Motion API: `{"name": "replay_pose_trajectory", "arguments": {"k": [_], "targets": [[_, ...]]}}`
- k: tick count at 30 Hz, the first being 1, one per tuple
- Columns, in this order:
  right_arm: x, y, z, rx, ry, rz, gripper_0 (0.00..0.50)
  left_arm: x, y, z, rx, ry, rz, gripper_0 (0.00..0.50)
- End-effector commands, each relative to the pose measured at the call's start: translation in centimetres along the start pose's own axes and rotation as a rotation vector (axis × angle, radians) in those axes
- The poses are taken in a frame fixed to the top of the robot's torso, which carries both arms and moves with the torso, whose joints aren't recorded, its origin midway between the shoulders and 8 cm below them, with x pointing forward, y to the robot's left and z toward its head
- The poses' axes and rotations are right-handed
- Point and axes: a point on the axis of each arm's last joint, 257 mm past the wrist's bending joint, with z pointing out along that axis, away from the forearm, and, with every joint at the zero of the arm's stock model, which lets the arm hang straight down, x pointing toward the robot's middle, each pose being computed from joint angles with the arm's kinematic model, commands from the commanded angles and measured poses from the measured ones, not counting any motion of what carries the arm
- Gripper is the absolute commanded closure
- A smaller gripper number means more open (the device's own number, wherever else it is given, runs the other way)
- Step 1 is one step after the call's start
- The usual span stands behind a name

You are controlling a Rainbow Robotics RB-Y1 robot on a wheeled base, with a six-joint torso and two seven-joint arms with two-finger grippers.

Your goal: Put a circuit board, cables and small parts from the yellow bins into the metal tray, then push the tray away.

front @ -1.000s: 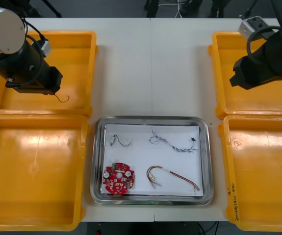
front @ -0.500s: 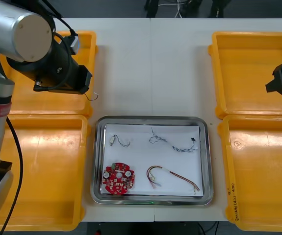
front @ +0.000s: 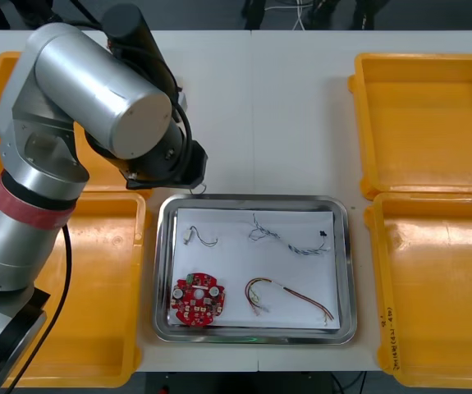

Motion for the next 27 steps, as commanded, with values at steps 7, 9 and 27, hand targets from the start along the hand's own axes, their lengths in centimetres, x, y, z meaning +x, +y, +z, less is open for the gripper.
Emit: {"name": "replay_pose_trajectory", "arguments": {"k": [7,9,27], "targets": [[-0.8,-2.7,-1.3,0.085,-0.046,0.054,0.0,3.9,-3.5,2.8,0.042,0.007,-0.001,0.5],[-0.7,-2.6,-1.2,0.086,-0.045,0.054,0.0,4.6,-3.7,3.5,0.046,0.015,0.005,0.5],[0.2,-2.2,-0.6,0.051,-0.009,0.065,0.0,7.2,-2.3,7.7,0.019,0.053,0.025,0.5]]}}
